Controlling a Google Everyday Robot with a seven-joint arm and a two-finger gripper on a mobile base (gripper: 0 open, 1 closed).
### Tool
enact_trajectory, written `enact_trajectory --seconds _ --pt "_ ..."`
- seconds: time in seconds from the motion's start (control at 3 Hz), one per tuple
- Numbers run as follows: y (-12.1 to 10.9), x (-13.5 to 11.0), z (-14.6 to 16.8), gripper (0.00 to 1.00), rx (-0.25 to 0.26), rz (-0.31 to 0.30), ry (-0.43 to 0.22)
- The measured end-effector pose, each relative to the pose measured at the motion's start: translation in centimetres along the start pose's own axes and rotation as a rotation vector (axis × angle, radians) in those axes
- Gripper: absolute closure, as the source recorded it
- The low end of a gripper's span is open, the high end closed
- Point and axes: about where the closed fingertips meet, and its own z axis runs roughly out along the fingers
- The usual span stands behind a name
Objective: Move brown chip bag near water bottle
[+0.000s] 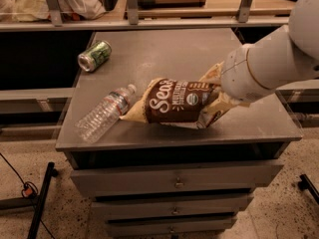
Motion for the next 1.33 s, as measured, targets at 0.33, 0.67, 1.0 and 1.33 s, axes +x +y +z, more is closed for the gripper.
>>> enact_trajectory --seconds 0.33,0.67,1.0,1.33 --pt "0.5 -1.0 -0.5 0.84 0.007 -0.025 0.006" --pt "0.9 -1.7 -0.4 0.59 0.008 -0.036 0.014" --pt "1.3 -2.4 0.0 0.37 -0.003 -0.038 0.005" --pt "1.9 -3.1 0.9 0.13 -0.035 -0.027 -0.019"
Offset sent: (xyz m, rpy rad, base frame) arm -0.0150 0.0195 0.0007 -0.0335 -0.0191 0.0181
